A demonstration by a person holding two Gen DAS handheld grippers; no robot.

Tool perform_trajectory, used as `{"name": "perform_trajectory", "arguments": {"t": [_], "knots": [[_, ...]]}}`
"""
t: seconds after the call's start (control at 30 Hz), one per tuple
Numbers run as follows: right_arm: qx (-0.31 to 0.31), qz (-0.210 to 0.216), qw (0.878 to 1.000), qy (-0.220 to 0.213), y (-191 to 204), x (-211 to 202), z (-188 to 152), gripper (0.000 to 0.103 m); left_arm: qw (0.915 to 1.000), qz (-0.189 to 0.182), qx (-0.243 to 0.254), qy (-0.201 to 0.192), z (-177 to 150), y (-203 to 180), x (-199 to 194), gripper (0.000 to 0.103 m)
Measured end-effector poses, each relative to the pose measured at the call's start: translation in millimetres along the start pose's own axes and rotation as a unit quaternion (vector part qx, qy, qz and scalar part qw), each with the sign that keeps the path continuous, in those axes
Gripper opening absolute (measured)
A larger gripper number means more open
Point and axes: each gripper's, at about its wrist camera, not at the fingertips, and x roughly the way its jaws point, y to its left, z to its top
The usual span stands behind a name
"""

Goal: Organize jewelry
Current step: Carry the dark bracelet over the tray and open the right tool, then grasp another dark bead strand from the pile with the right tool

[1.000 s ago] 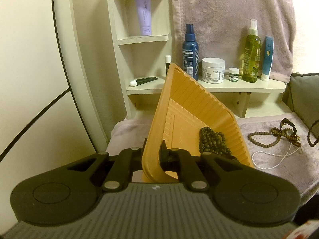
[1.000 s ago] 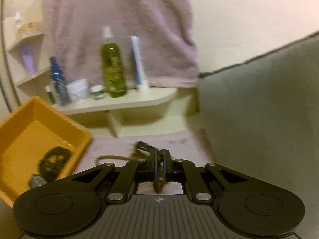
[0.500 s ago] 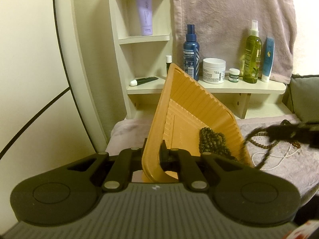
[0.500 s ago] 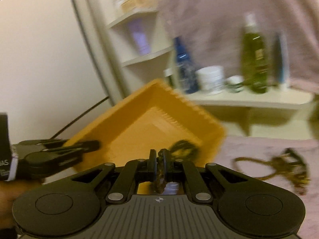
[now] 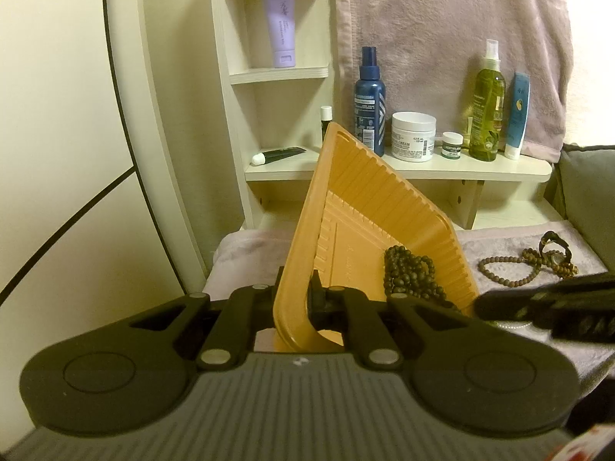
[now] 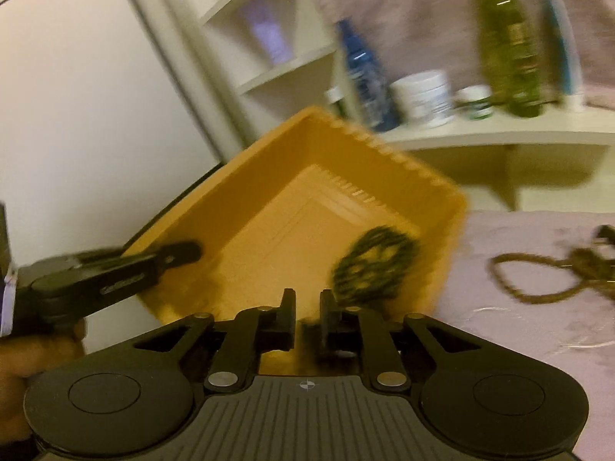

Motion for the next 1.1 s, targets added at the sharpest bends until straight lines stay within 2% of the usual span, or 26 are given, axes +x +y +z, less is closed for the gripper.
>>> {"name": "perform_trajectory", "arguments": {"t": [0.13,0.3,0.47,0.6,1.1], "knots": [[0.011,-0.077,0.997,-0.024,-30.6,-26.9,-2.8,0.015,1.0,0.0,0.0,0.0,-0.1,0.7,-0.1,0.007],[0.043,-0.188,0.981,-0.029,-81.5,-59.9,-22.6,0.015,1.0,0.0,0.0,0.001,0.0,1.4,-0.3,0.007],[0.071,-0.253,0.965,-0.024,-116.4,-87.0,-43.2,0.016,1.0,0.0,0.001,0.0,-0.6,2.2,-0.4,0.007],[0.06,-0.268,0.961,-0.021,-128.9,-86.5,-46.3,0.016,1.0,0.0,0.001,0.001,-0.2,2.8,0.1,0.007],[-0.013,-0.279,0.96,0.004,-139.1,-48.0,-38.9,0.016,1.0,0.002,0.002,0.002,-1.1,2.3,0.3,0.006]]}}
